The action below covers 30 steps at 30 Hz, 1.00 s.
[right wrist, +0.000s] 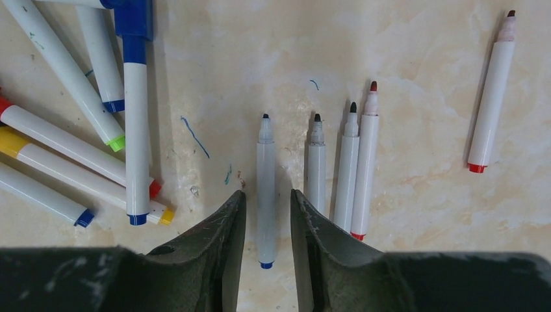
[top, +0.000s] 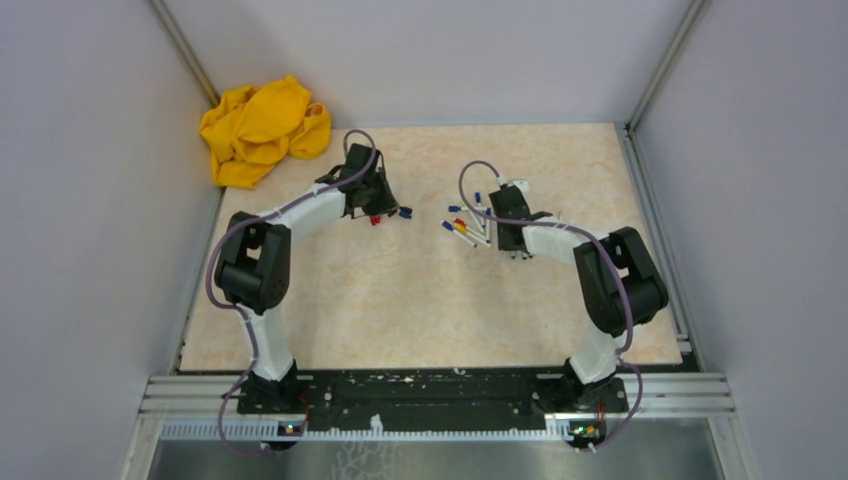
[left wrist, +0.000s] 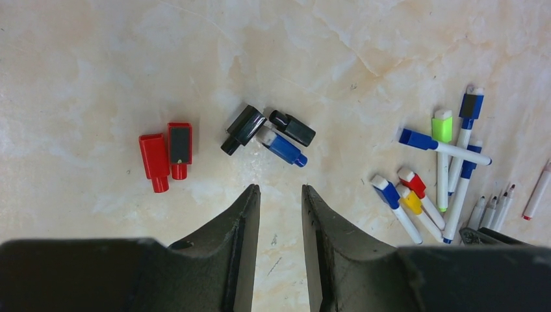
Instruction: Open the pen caps
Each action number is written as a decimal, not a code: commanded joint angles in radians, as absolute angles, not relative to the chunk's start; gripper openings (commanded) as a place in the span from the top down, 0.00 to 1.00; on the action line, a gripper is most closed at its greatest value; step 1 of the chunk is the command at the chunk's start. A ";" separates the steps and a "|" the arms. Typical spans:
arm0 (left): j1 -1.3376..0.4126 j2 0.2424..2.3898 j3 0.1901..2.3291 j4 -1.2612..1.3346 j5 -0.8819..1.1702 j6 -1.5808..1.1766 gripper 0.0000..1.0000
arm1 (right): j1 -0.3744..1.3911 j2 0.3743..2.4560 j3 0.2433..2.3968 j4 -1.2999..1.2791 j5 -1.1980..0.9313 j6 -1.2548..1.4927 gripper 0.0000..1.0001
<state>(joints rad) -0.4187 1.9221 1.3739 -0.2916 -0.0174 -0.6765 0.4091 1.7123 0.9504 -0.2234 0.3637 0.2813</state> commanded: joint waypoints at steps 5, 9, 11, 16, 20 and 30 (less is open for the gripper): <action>-0.423 1.884 1.377 -0.264 0.018 -0.692 0.60 | 0.406 1.605 0.995 -0.223 0.394 0.212 0.65; -0.423 1.882 1.402 -0.264 0.044 -0.698 0.51 | 0.407 1.599 1.052 -0.221 0.353 0.143 0.59; -0.422 1.877 1.410 -0.262 0.049 -0.701 0.45 | 0.407 1.614 1.092 -0.229 0.322 0.105 0.57; -0.406 1.865 1.415 -0.248 0.081 -0.723 0.41 | 0.407 1.680 1.180 -0.231 0.241 0.009 0.53; -0.376 1.867 1.407 -0.217 0.155 -0.758 0.40 | 0.408 1.747 1.252 -0.229 0.160 -0.100 0.52; -0.331 1.899 1.433 -0.199 0.246 -0.790 0.40 | 0.420 1.904 1.444 -0.300 0.003 -0.264 0.45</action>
